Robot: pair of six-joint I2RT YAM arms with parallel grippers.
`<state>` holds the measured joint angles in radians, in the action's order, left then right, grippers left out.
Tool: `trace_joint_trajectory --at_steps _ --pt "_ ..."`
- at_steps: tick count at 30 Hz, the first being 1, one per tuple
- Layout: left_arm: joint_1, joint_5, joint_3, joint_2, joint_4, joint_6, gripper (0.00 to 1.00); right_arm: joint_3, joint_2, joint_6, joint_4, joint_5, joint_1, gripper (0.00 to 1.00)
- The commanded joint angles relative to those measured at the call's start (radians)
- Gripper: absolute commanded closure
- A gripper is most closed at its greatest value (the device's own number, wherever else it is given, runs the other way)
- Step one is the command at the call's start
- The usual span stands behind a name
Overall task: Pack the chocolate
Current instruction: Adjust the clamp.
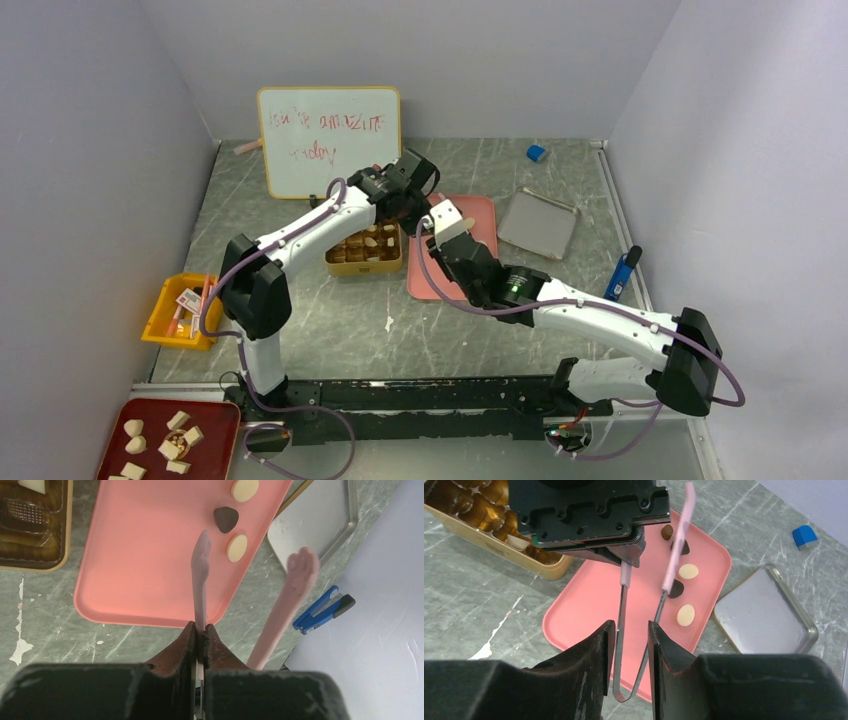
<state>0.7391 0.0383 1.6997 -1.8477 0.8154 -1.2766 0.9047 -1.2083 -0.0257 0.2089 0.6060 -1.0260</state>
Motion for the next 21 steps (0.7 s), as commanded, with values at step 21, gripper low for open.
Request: trace_joint_trajectory --at_steps 21 --pt "0.052 -0.008 0.062 0.036 -0.007 -0.042 0.95 -0.03 -0.008 0.012 -0.032 0.069 -0.053 0.64"
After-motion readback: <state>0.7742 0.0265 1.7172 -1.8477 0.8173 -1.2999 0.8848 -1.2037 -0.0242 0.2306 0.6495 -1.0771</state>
